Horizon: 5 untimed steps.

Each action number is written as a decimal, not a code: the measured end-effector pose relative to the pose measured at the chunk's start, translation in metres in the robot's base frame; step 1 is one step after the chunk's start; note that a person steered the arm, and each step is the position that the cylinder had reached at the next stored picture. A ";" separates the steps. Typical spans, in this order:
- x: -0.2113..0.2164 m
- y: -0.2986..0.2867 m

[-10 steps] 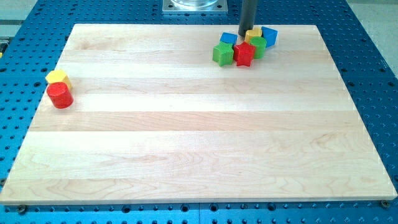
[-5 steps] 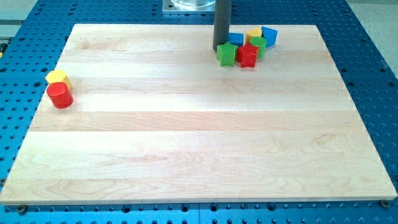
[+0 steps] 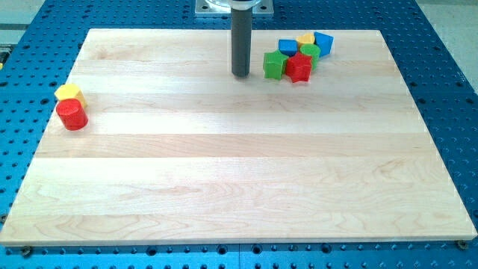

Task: Adjust the top right group of blocks

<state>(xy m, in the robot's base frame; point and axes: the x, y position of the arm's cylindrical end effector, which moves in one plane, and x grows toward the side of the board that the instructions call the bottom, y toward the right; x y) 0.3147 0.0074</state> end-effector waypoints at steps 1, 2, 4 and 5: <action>0.008 0.025; 0.021 0.038; 0.046 0.066; 0.119 -0.018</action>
